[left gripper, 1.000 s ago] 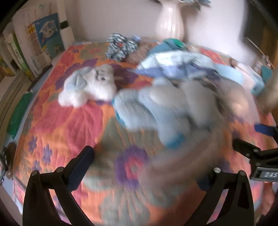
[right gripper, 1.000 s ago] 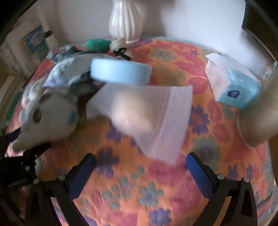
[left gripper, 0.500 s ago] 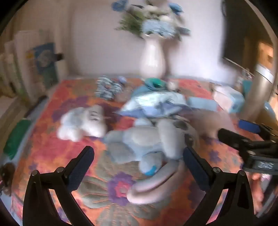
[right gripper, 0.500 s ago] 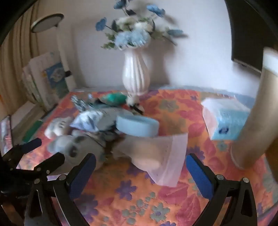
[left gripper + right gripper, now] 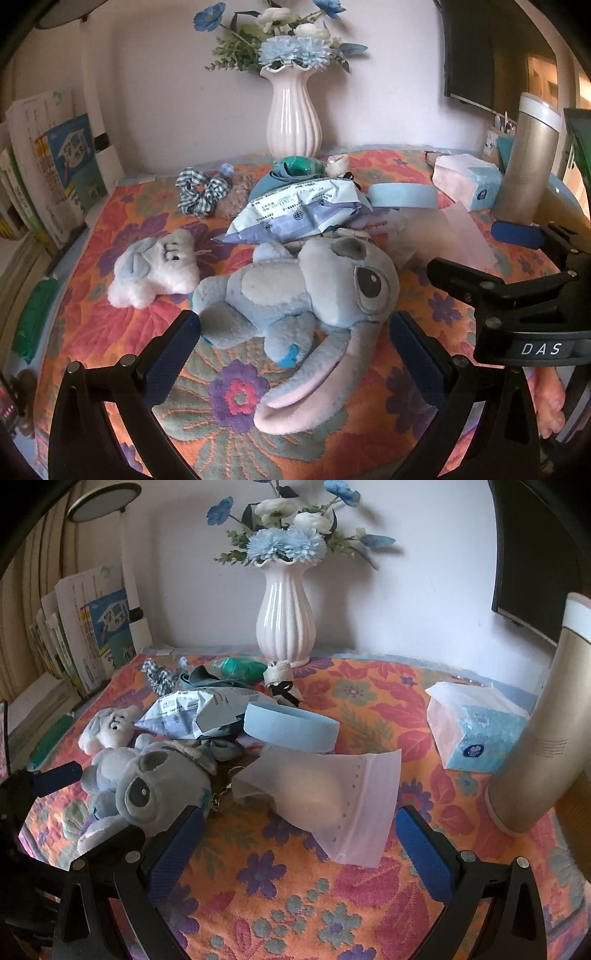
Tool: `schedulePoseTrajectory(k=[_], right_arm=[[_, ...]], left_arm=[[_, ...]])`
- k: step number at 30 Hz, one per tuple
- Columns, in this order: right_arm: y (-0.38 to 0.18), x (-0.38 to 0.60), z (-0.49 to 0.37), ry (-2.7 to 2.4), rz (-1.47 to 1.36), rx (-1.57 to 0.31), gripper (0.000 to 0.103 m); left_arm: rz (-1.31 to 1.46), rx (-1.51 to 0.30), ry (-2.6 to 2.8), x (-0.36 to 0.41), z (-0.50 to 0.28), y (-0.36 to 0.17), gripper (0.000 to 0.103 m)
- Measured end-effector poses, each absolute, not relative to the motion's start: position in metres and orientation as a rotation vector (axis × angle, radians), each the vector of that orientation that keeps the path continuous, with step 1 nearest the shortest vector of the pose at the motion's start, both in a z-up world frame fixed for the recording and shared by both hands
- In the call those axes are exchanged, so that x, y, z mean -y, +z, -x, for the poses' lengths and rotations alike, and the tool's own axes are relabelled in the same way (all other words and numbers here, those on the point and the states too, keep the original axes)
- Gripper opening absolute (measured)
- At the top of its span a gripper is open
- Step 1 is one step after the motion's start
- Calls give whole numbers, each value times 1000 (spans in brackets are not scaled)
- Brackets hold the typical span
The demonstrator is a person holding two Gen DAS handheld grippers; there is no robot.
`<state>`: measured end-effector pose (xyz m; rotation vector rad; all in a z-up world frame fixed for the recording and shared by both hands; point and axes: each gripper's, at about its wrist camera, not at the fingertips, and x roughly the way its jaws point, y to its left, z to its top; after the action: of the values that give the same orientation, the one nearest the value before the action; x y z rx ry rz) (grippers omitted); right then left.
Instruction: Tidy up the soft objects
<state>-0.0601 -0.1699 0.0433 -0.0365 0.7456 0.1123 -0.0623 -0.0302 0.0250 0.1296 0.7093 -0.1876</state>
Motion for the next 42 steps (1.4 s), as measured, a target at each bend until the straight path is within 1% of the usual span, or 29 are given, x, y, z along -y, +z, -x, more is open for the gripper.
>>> schedulePoseTrajectory(k=[11,24,29,36,38,42], right_arm=[[43,169,61,114,35,-750,103],[45,195,58,128,-115,-762,103],[43,204,55,142,-165,-781,103],[33,211,41,127,-204,-863,103],[33,213,42,131,-222,-861,103],[39,226,51,175,-268,-844,103]], left_arm=[[-115,-719,-209,25,64,27,102],[-62,-773,-185,14,54,23,102],[29,-833,-185,-10,55,21,103],[132,-836,-147,-49,71,26,102],[162,-831,-211,-43,73,31,102],[176,-847,-307,-8,64,35,102]])
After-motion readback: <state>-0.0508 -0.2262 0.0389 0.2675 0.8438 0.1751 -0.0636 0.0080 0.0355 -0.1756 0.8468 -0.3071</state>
